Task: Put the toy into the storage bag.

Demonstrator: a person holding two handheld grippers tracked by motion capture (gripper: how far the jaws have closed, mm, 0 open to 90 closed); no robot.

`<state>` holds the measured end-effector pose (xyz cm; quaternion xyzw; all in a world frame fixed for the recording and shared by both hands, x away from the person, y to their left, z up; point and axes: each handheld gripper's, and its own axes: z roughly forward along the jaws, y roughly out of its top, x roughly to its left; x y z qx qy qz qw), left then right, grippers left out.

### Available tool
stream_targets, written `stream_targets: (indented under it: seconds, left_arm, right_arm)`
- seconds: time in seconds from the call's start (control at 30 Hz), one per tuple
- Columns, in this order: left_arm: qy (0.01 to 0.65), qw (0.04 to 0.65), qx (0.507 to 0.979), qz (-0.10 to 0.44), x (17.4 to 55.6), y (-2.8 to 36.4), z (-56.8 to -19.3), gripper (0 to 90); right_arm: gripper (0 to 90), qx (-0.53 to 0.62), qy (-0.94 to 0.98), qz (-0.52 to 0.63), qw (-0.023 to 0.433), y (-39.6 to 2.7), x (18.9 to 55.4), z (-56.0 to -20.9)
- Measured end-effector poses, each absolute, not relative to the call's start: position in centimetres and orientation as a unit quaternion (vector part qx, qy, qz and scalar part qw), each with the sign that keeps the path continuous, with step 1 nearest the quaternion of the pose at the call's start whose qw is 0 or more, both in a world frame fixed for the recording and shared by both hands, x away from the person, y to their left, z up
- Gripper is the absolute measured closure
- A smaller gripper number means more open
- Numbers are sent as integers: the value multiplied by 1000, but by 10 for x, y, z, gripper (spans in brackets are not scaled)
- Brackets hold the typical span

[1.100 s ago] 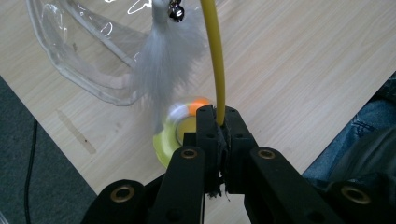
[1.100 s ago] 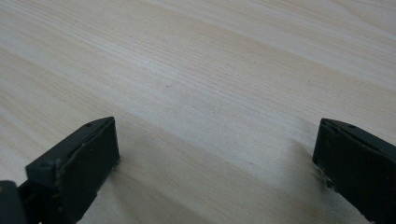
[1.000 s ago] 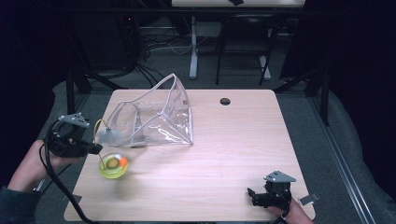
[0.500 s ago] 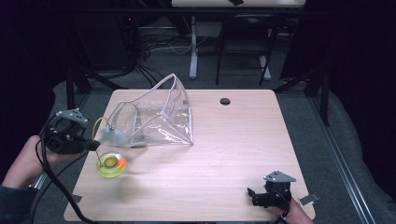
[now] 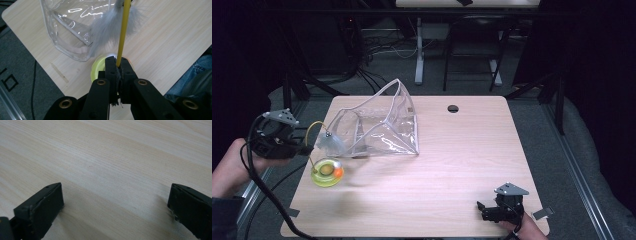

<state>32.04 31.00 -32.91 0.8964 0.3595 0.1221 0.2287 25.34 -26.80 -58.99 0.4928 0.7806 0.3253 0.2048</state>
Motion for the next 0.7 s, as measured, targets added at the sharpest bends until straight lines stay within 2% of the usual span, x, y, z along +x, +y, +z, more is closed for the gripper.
stream_targets:
  seconds: [0.7]
  left_arm:
    - [370, 229, 888, 146, 339, 318, -299, 876]
  right_arm:
    - [0, 492, 782, 323, 205, -268, 253, -590]
